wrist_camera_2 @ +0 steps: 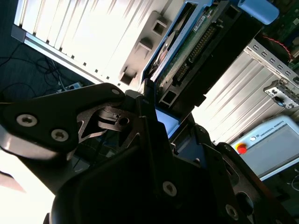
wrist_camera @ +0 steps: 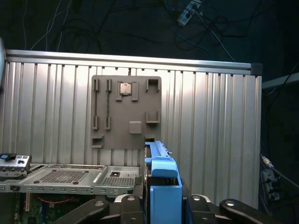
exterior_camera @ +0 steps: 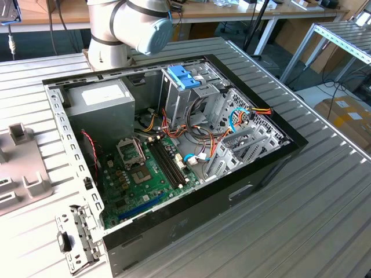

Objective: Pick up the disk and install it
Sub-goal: 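Pick up the disk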

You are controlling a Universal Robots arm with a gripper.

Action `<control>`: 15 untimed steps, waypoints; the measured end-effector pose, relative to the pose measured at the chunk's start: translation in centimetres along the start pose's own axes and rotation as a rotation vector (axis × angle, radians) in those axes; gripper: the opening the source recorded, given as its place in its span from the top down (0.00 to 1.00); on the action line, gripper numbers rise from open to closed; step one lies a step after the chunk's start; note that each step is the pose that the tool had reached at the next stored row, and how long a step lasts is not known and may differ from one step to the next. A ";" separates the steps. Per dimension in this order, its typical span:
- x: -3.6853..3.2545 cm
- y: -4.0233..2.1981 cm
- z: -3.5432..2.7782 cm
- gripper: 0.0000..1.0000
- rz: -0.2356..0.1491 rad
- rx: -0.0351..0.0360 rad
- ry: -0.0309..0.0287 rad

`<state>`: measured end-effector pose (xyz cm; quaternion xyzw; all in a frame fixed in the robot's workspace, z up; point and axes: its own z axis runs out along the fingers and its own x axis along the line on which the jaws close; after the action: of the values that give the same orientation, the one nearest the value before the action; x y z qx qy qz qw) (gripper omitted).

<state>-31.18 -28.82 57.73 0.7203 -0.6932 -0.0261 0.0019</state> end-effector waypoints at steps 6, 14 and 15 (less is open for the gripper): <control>0.02 -0.55 -0.02 0.63 0.000 0.0000 0.0000; 0.05 -1.17 -0.04 0.63 0.000 0.0001 0.0000; 0.06 -1.27 -0.05 0.63 0.000 0.0000 0.0000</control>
<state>-29.91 -28.83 57.73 0.7202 -0.6932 -0.0261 0.0019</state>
